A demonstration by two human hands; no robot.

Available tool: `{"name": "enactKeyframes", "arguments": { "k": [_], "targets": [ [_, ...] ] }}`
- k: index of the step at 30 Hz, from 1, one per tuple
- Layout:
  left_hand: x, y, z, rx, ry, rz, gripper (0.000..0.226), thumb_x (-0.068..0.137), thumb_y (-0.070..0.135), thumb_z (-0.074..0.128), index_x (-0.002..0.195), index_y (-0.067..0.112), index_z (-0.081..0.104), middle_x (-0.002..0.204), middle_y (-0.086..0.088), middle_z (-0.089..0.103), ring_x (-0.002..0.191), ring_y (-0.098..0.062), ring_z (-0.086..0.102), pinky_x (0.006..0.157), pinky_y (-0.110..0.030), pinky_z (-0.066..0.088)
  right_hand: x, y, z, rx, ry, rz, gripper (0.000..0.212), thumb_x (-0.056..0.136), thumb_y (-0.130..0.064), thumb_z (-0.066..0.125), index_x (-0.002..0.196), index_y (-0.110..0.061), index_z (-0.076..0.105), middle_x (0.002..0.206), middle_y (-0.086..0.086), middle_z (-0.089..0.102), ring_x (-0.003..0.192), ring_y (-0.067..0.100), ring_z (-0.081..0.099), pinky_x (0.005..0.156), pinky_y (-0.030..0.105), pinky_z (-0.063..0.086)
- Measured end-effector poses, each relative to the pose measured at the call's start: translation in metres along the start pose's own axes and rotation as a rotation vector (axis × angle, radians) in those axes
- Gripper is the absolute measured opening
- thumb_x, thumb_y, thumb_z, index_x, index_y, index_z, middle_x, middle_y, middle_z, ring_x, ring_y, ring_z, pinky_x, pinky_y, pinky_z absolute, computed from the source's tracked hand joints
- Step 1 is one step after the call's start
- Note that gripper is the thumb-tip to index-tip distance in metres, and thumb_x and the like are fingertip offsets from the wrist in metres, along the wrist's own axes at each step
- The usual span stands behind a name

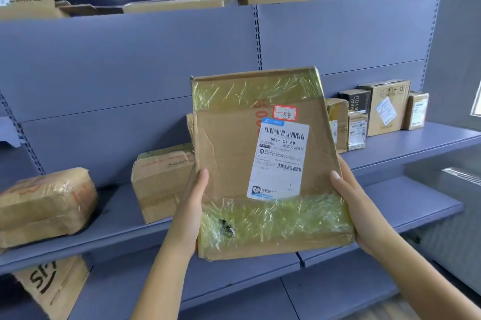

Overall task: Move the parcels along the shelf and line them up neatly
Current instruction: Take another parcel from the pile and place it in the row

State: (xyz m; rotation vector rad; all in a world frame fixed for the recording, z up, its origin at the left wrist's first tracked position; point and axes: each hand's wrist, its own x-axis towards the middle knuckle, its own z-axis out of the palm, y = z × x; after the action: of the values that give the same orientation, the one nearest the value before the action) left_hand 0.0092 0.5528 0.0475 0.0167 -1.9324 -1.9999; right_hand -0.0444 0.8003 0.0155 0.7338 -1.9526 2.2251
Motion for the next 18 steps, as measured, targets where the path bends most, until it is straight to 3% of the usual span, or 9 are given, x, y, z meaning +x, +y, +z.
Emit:
{"name": "enactKeyframes", "arguments": {
  "k": [3, 7, 8, 10, 11, 12, 14, 15, 18],
  "targets": [
    [-0.012, -0.022, -0.004, -0.018, -0.052, -0.057, 0.074, 0.08, 0.064, 0.042, 0.147, 0.035, 0.027, 0.145, 0.027, 0.03, 0.133, 0.005, 0.026, 0.114, -0.027, 0.014, -0.022, 0.005, -0.007, 0.001, -0.013, -0.012, 0.07, 0.072, -0.073, 0.061, 0.136, -0.053, 0.041, 0.146, -0.017, 0.046, 0.138, 0.013, 0.04, 0.113, 0.054, 0.028],
    [-0.02, -0.048, -0.005, -0.077, -0.108, -0.117, 0.084, 0.071, 0.069, 0.048, 0.145, 0.033, 0.034, 0.147, 0.021, 0.036, 0.137, -0.002, 0.031, 0.119, -0.039, 0.018, -0.047, 0.021, -0.029, -0.047, -0.007, 0.002, 0.075, 0.08, -0.076, 0.049, 0.145, -0.041, 0.036, 0.153, -0.012, 0.037, 0.142, 0.017, 0.033, 0.114, 0.055, 0.022],
    [-0.021, -0.05, -0.003, -0.091, -0.123, -0.136, 0.082, 0.071, 0.068, 0.048, 0.144, 0.033, 0.035, 0.146, 0.021, 0.038, 0.136, -0.003, 0.032, 0.118, -0.04, 0.019, -0.044, 0.027, -0.035, -0.108, 0.012, 0.026, 0.077, 0.08, -0.077, 0.048, 0.145, -0.038, 0.037, 0.15, -0.013, 0.041, 0.139, 0.014, 0.037, 0.113, 0.05, 0.026],
    [-0.021, -0.055, 0.002, -0.103, -0.154, -0.18, 0.083, 0.07, 0.074, 0.055, 0.142, 0.036, 0.04, 0.144, 0.02, 0.041, 0.136, -0.005, 0.035, 0.118, -0.042, 0.02, -0.062, 0.043, -0.066, -0.219, -0.044, 0.005, 0.071, 0.09, -0.063, 0.047, 0.148, -0.025, 0.034, 0.124, -0.027, 0.061, 0.117, -0.007, 0.054, 0.099, 0.022, 0.044],
    [-0.02, -0.059, 0.006, -0.105, -0.175, -0.191, 0.087, 0.067, 0.079, 0.058, 0.141, 0.037, 0.041, 0.144, 0.019, 0.043, 0.136, -0.007, 0.036, 0.117, -0.044, 0.021, -0.066, 0.052, -0.084, -0.177, 0.058, 0.06, 0.065, 0.096, -0.054, 0.044, 0.15, -0.019, 0.031, 0.107, -0.034, 0.066, 0.103, -0.015, 0.058, 0.087, 0.01, 0.046],
    [-0.019, -0.063, 0.01, -0.109, -0.195, -0.195, 0.089, 0.065, 0.081, 0.058, 0.14, 0.038, 0.042, 0.144, 0.018, 0.044, 0.136, -0.009, 0.038, 0.117, -0.045, 0.022, -0.07, 0.053, -0.088, -0.189, 0.071, 0.074, 0.067, 0.096, -0.054, 0.042, 0.151, -0.018, 0.027, 0.11, -0.035, 0.064, 0.106, -0.017, 0.055, 0.088, 0.008, 0.044],
    [-0.016, -0.066, 0.021, -0.107, -0.229, -0.172, 0.088, 0.065, 0.08, 0.058, 0.141, 0.038, 0.041, 0.144, 0.018, 0.045, 0.135, -0.007, 0.038, 0.117, -0.043, 0.023, -0.078, 0.036, -0.079, -0.328, 0.001, -0.066, 0.079, 0.085, -0.071, 0.044, 0.151, -0.034, 0.023, 0.151, -0.021, 0.036, 0.143, 0.003, 0.027, 0.111, 0.029, 0.03],
    [-0.016, -0.065, 0.029, -0.099, -0.25, -0.156, 0.087, 0.066, 0.079, 0.058, 0.141, 0.039, 0.04, 0.143, 0.02, 0.045, 0.135, -0.006, 0.038, 0.117, -0.042, 0.023, -0.073, 0.026, -0.072, -0.303, -0.012, 0.003, 0.079, 0.079, -0.074, 0.048, 0.148, -0.045, 0.023, 0.157, -0.019, 0.023, 0.147, 0.007, 0.015, 0.115, 0.04, 0.025],
    [-0.012, -0.061, 0.057, -0.069, -0.347, -0.099, 0.066, 0.077, 0.066, 0.048, 0.138, 0.041, 0.043, 0.137, 0.023, 0.05, 0.13, 0.0, 0.043, 0.113, -0.036, 0.029, -0.084, 0.021, -0.089, -0.083, -0.047, 0.041, 0.081, 0.071, -0.071, 0.063, 0.142, -0.054, 0.028, 0.158, -0.015, 0.024, 0.146, 0.014, 0.023, 0.116, 0.053, 0.025]
  ]
}}
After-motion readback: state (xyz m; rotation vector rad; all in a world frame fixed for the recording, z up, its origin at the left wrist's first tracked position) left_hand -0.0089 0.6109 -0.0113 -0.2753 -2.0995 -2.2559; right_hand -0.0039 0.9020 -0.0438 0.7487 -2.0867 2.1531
